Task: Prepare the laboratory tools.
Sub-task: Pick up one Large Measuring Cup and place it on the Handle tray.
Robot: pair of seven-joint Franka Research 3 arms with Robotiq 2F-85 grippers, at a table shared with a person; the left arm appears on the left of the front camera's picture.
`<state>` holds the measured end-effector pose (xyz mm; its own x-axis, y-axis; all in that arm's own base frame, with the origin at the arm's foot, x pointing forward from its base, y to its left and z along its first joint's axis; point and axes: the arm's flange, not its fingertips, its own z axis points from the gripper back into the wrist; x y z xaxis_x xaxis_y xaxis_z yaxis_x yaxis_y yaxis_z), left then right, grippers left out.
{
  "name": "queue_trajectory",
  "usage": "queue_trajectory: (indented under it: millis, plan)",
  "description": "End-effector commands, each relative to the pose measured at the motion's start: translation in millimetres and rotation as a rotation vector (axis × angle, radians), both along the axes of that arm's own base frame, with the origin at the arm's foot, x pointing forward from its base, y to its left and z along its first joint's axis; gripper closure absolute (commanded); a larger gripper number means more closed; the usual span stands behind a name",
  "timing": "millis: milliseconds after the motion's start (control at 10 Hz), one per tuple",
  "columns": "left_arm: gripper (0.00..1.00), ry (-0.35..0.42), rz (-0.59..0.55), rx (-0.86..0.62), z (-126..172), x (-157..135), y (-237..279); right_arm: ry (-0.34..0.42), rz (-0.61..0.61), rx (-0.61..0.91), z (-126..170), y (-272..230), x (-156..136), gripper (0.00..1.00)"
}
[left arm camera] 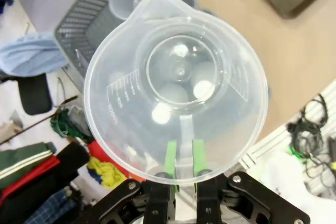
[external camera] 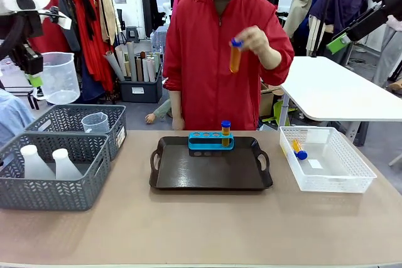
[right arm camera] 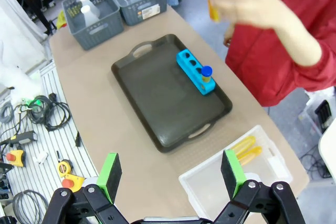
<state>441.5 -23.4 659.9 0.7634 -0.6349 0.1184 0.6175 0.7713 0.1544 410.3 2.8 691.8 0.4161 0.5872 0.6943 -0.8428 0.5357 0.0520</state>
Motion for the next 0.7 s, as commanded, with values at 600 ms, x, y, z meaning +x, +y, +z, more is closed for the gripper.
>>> queue_trajectory:
  millis: [600]
  plan:
    - [1.00, 0.100, -0.463, 0.139, 5.5, 31.9, -155.1, 0.000, 0.002, 0.006, 1.2, 0.7, -0.6, 0.00]
